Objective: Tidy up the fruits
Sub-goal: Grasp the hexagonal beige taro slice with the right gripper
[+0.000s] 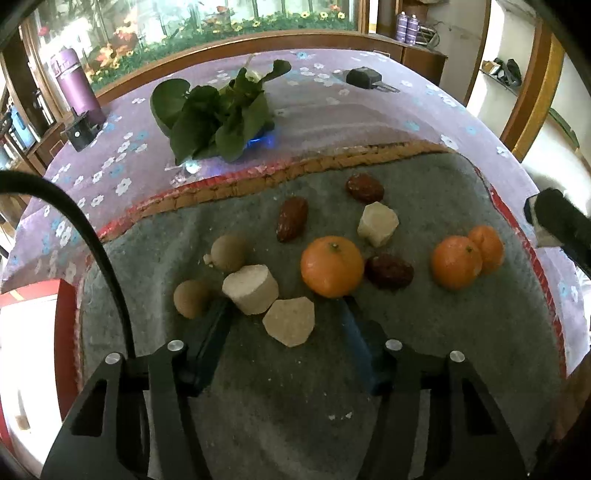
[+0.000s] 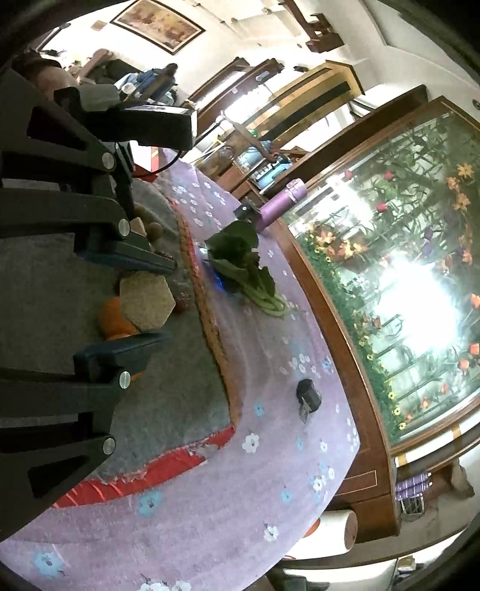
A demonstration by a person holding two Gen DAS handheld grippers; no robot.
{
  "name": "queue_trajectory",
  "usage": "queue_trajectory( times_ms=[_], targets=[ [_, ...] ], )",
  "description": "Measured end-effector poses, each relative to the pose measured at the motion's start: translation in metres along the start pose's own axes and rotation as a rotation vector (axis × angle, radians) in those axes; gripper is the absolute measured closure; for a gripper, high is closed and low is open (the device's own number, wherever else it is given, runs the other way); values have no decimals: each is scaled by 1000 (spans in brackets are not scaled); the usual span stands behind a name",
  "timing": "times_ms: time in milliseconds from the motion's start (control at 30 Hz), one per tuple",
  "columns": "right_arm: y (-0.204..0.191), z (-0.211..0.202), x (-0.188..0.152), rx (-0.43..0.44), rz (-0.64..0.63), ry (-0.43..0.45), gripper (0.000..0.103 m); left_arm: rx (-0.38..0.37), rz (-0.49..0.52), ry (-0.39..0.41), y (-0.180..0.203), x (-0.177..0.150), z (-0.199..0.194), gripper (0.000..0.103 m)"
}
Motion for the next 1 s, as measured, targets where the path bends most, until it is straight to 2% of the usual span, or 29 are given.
queue_trajectory(
  times_ms=[100, 133, 267, 333, 633, 900, 1000],
  targets=[
    [-8, 7, -5, 2, -41, -47, 69, 22, -2, 19, -1, -1, -1, 59],
    [-15, 11, -8, -33, -81, -55, 69, 31, -2, 26, -1, -1, -1, 63],
    [-30, 17, -14, -144, -196, -57, 69, 55, 19, 51, 1, -4, -4, 64],
    [-32, 19, -15, -181, -217, -61, 69, 85, 34, 66, 4, -4, -6, 73],
    [-32, 18, -17, -356, -275, -56, 69, 107, 43, 71, 4, -3, -6, 74],
    [-27, 19, -17, -403, -270, -68, 69, 110, 41, 77, 5, -4, -6, 76],
    [-25, 20, -17, -410, -267, -74, 69, 113, 45, 84, 6, -5, -7, 79]
  ],
)
Point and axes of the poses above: each gripper's, at about its wrist camera, not at the fingertips, and z roughly the way its jaws point, y to its right, x to its top, the point moved 1 cm from there along z, roughly the way its jaws point, and after that the axes turned 14 degrees about x, right-handed, at the moved point
